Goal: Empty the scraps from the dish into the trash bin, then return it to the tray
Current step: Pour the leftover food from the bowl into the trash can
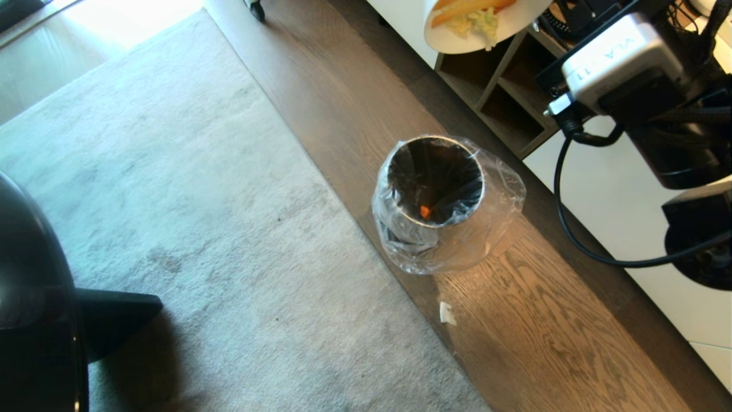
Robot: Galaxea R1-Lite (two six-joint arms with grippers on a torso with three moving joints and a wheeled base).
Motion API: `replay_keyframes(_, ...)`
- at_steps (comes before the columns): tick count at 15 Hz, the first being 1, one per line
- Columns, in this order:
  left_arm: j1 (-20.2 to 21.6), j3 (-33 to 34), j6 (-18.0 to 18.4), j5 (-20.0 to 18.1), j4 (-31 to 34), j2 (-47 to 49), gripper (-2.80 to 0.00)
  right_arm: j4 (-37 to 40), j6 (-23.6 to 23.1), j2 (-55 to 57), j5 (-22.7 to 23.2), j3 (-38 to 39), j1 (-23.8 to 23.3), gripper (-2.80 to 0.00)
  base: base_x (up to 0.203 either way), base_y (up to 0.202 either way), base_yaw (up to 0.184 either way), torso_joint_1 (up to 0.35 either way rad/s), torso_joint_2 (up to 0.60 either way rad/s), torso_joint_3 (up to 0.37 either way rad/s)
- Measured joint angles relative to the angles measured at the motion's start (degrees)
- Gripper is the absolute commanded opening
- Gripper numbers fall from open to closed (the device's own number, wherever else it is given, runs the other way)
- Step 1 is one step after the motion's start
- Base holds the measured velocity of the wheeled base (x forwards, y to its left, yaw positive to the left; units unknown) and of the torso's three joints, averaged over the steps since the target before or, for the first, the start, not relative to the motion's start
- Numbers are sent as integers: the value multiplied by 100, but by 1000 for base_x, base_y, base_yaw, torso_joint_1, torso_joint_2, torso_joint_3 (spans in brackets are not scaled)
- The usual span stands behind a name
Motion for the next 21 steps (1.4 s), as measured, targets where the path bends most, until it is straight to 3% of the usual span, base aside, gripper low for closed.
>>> replay_keyframes(21,0,0,-1,2,0,0,-280,-1,11,-835,-10,783,186,-280,0,0,0,0,0,0)
